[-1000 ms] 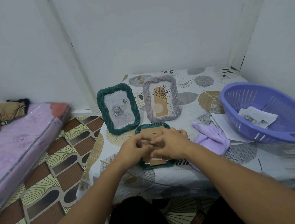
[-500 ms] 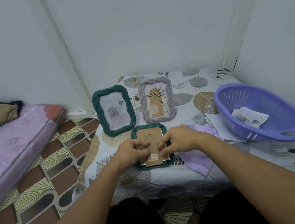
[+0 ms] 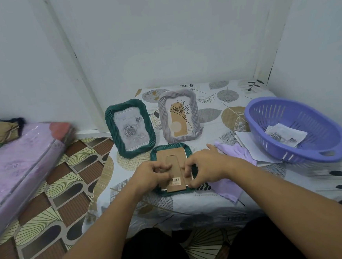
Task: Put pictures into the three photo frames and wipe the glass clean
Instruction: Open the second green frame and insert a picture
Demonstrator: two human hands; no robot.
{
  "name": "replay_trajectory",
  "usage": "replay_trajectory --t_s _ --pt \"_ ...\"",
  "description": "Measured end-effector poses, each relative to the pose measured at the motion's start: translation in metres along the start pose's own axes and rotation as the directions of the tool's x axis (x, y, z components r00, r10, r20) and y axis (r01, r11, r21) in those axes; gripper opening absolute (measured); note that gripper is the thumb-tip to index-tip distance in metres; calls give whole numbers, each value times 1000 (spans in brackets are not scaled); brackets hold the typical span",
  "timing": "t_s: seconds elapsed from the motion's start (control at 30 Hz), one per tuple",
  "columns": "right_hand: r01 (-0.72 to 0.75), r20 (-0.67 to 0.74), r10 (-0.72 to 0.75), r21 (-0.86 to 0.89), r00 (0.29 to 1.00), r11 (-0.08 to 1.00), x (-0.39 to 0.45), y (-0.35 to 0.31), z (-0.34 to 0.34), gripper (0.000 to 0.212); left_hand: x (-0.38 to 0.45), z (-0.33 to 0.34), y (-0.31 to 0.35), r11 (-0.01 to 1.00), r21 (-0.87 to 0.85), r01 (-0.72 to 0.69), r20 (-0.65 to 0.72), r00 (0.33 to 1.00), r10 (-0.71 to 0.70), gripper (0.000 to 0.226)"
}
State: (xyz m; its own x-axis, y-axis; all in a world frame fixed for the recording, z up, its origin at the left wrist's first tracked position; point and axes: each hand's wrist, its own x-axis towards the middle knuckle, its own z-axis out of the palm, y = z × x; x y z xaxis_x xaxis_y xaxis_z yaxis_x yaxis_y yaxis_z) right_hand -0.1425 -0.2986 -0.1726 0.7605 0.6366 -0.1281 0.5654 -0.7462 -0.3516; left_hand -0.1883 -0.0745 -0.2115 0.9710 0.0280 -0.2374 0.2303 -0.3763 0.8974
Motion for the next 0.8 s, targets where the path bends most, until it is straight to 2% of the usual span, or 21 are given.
replay_trajectory --t_s 0.17,0.33,0.67,0.8 --pt "-4 -71 10 79 997 997 -7 -2 8 25 0 0 0 1000 7 3 -9 1000 -3 27" --pt "-42 -42 49 168 998 985 -10 2 12 18 2 0 -1 999 36 4 -19 1000 -3 29" --pt "-35 28 30 213 999 976 -14 3 9 13 0 -1 0 999 39 7 -21 1000 -6 30" --pt "-42 -27 48 199 998 979 -12 -1 10 14 -2 1 2 1000 24 9 -19 1000 -8 30"
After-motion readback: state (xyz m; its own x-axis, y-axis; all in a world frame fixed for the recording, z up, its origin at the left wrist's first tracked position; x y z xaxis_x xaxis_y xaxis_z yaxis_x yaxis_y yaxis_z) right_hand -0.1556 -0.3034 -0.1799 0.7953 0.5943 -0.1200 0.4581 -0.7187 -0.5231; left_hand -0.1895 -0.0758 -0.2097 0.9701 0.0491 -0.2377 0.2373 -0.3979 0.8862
